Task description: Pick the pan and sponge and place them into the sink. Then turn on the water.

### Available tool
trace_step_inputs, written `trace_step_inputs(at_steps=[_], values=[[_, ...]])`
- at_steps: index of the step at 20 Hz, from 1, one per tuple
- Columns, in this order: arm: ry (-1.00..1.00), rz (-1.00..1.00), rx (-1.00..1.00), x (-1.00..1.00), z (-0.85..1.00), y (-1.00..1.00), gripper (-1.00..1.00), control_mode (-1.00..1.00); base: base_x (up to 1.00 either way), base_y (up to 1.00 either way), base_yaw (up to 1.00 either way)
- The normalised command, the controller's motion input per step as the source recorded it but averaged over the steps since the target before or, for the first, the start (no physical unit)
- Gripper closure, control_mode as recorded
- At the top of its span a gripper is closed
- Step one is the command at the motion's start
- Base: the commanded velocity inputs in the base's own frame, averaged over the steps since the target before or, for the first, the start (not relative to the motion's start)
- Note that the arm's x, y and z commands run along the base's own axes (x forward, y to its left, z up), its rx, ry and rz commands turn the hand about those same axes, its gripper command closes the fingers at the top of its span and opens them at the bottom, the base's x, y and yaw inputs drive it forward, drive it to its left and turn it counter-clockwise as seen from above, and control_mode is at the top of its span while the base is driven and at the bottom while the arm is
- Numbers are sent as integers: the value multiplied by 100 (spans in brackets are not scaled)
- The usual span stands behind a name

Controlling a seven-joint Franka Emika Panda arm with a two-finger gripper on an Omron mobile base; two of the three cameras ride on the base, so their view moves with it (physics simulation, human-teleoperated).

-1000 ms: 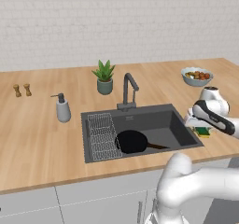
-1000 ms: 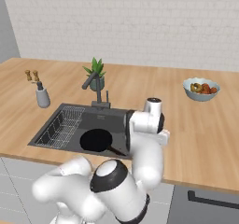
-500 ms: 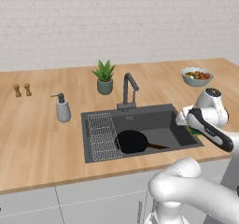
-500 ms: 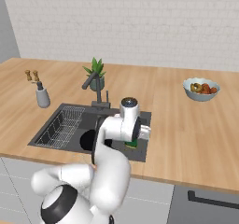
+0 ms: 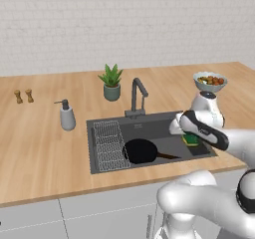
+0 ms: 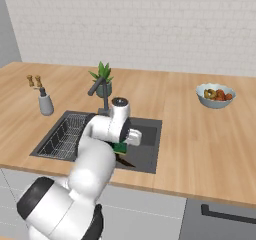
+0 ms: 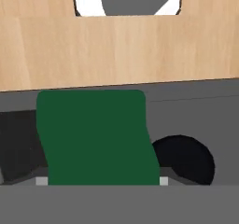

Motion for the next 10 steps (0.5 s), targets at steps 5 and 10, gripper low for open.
trace_step_inputs(at_steps=[5, 10], values=[[26, 4, 18, 41, 26, 12, 100, -100, 0, 0, 0], [16, -2, 19, 36, 0, 3, 100, -100, 0, 0, 0]])
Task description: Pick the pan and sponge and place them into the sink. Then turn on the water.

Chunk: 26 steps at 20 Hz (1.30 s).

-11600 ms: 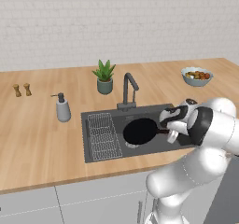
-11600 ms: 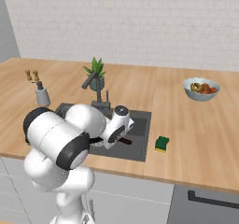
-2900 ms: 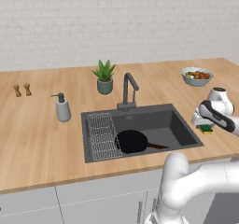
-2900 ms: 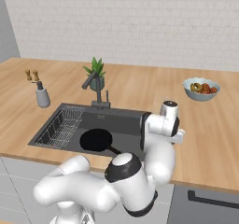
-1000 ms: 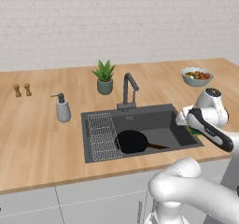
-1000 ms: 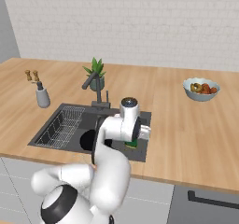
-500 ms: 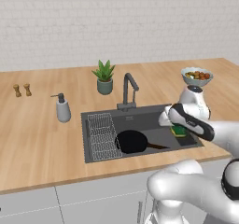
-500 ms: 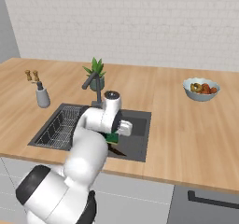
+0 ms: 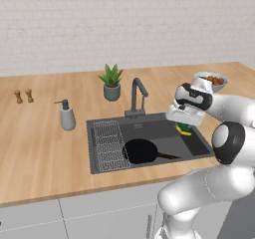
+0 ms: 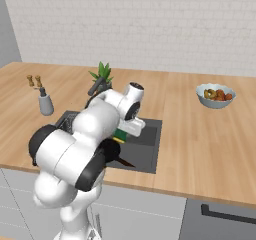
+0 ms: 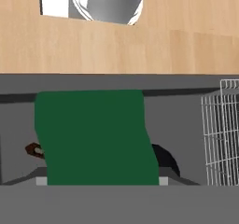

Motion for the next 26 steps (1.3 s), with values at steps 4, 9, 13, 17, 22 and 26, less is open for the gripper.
trace_step_inputs(at_steps=[4, 9, 13, 17, 22, 26], values=[[7, -7, 21, 21, -15, 5, 100, -100, 0, 0, 0], [0, -9, 22, 3, -34, 2, 100, -100, 0, 0, 0], [-3, -10, 17, 0, -43, 14, 100, -100, 0, 0, 0], [-1, -10, 3, 15, -24, 42, 100, -100, 0, 0, 0], [5, -5, 0, 31, -19, 45, 100, -100, 0, 0, 0], [1, -1, 0, 10, -34, 9, 100, -100, 0, 0, 0]])
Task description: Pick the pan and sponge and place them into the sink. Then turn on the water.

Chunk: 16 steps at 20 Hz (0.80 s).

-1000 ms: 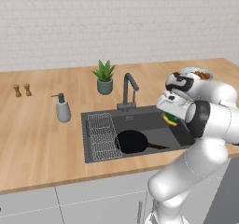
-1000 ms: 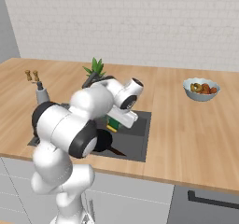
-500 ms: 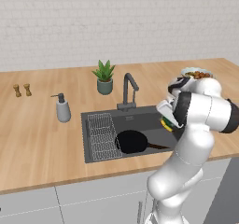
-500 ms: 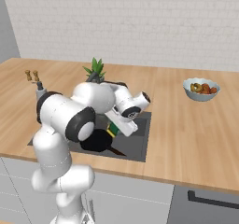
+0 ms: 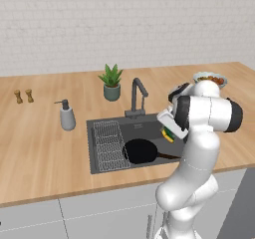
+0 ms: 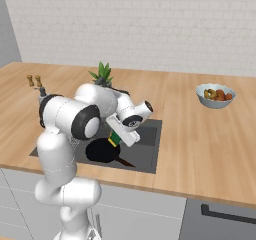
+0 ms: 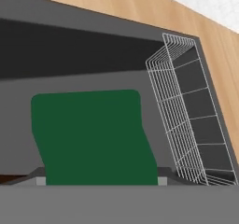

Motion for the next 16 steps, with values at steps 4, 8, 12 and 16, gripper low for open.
trace_step_inputs(at_steps=[4, 8, 12, 16], values=[[0, -1, 2, 6, -32, 7, 100, -100, 0, 0, 0], [0, -1, 6, 10, -28, 16, 100, -100, 0, 0, 0], [0, -1, 8, 12, -33, 21, 100, -100, 0, 0, 0], [0, -1, 8, 10, -41, 10, 100, -100, 0, 0, 0]])
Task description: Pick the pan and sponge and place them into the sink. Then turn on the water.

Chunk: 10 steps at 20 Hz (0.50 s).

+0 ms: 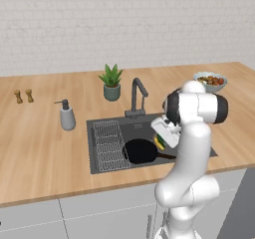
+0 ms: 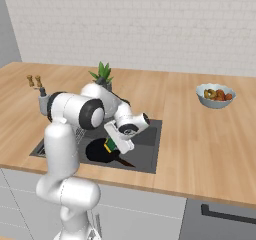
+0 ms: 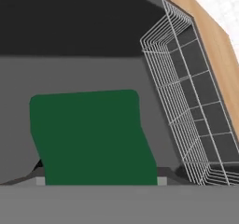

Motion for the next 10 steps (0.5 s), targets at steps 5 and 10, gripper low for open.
trace_step_inputs(at_steps=[5, 10], values=[[0, -1, 6, 16, -40, 5, 100, -100, 0, 0, 0], [0, 0, 2, 28, -44, 0, 100, -100, 0, 0, 0]])
